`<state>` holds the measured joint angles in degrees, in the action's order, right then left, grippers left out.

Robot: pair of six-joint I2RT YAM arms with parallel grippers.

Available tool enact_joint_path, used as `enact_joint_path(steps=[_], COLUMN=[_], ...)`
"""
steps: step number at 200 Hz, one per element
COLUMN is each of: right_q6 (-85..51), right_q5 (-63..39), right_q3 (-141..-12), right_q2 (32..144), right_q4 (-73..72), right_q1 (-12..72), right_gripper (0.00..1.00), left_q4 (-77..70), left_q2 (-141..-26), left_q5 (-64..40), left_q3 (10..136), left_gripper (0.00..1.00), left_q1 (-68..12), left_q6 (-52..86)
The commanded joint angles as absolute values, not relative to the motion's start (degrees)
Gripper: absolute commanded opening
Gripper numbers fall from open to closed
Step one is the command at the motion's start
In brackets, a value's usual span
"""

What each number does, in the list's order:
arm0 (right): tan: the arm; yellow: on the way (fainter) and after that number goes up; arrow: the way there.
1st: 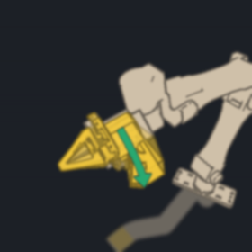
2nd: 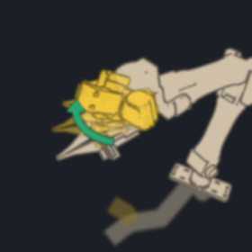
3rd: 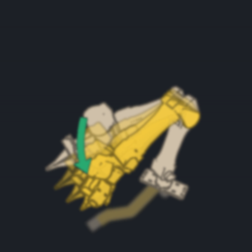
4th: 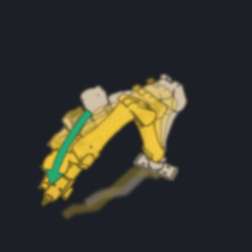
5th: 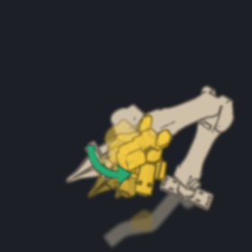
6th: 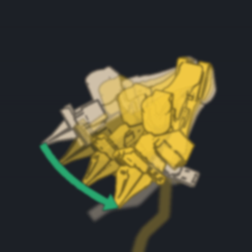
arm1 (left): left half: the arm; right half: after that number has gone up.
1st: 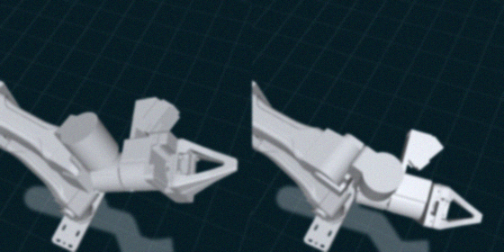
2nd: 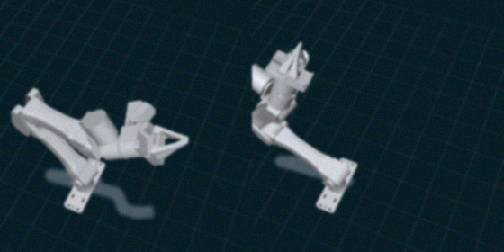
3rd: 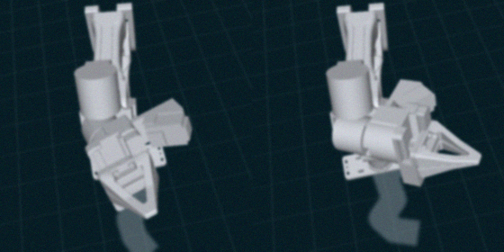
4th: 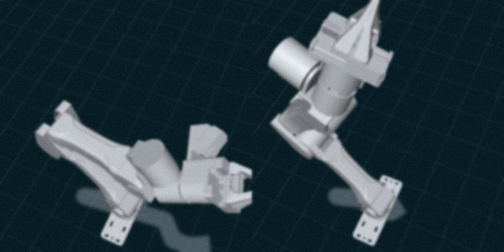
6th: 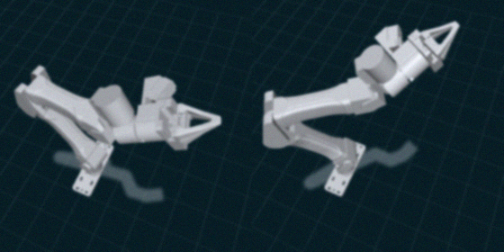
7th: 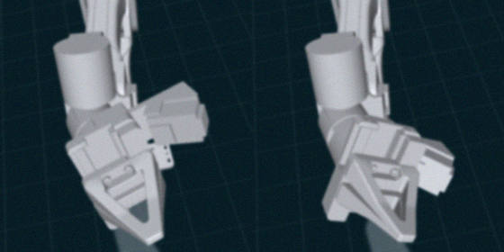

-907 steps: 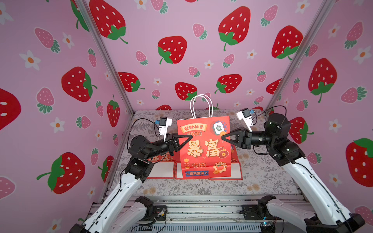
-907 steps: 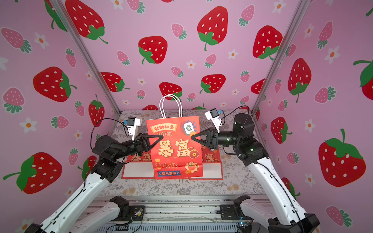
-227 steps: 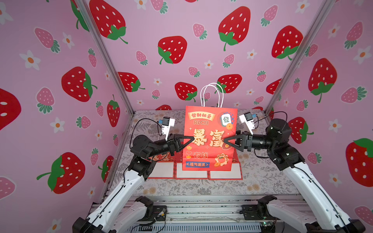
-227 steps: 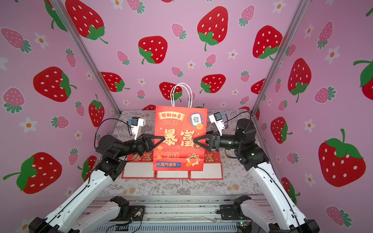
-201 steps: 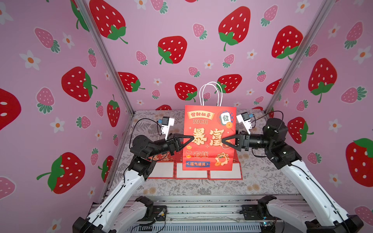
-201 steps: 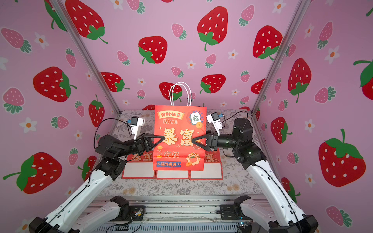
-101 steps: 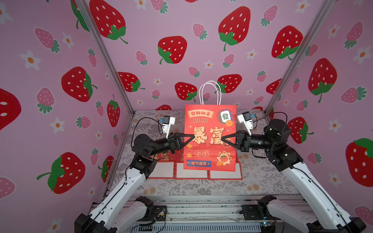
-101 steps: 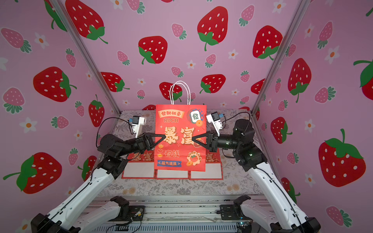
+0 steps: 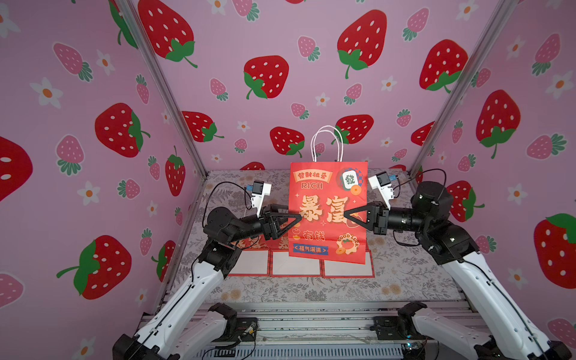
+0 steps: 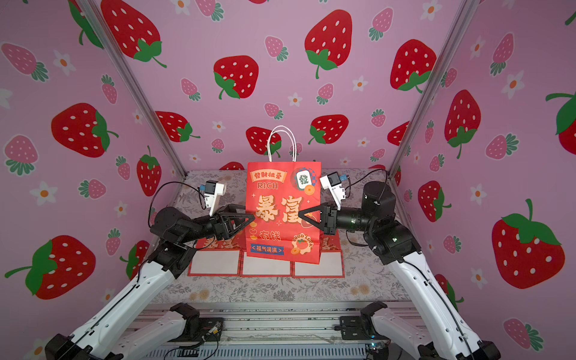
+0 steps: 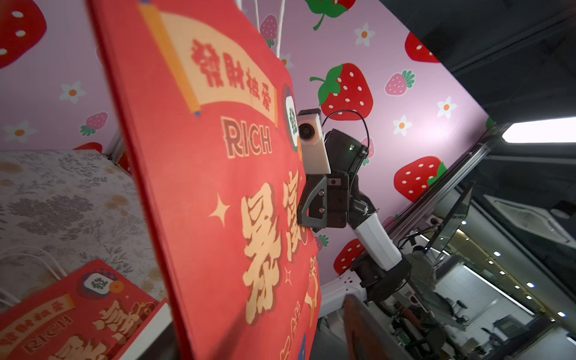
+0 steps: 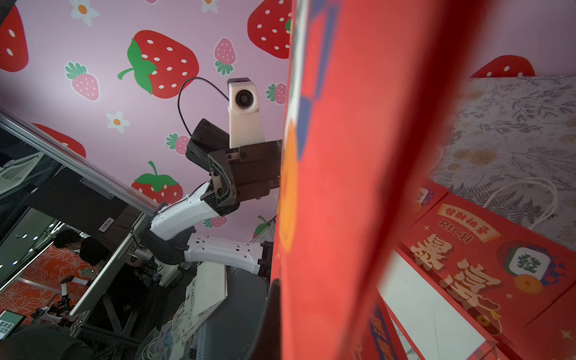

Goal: Put away the paper bag
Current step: Press the paper bag.

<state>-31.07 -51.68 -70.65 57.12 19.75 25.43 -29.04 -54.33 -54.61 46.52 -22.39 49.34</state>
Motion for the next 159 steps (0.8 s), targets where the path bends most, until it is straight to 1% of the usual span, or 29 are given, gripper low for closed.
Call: enact_joint_path(steps=[1, 23, 41, 47, 76, 99, 149, 159], right_q6=[-26.1, -23.1, -24.2, -25.1, -30.1, -34.6, -37.6, -38.3], right_q5=[-47.4, -43.9, -46.1, -47.6, -55.7, -61.3, -60.8, -60.5], right_q3=[-75.0, -77.6, -77.1, -76.4, -74.1, -72.7, -71.3, -71.1], right_q2=[56.0, 56.8, 56.8, 56.8, 56.4, 56.7, 56.1, 56.2], right_q4=[26.6, 32.3, 30.7, 29.3, 21.6, 15.7, 10.7, 9.6], right_q1=[25.0, 25.0, 25.0, 25.0, 25.0, 25.0, 25.0, 25.0], right_gripper=[0.0, 0.0, 0.0, 0.0, 0.0, 0.0, 0.0, 0.0], left_q4=[-25.2, -20.6, -19.2, -19.2, -22.1, -27.9, -31.4, -31.7], left_q2=[-52.4, -51.5, -51.7, -52.0, -53.5, -54.3, -54.4, -54.4], left_q5=[-54.8, -53.7, -53.7, -53.7, -54.0, -54.9, -56.4, -56.8], left_q3=[49.4, 49.9, 50.0, 49.9, 49.2, 48.3, 48.2, 48.3], left_gripper=[0.87, 0.94, 0.97, 1.0, 1.0, 1.0, 1.0, 0.96], left_q1=[-22.4, -22.3, -22.3, -22.3, -22.3, -22.4, -24.0, -24.6], left_q6=[45.3, 41.9, 40.6, 40.5, 41.8, 45.2, 46.1, 45.8])
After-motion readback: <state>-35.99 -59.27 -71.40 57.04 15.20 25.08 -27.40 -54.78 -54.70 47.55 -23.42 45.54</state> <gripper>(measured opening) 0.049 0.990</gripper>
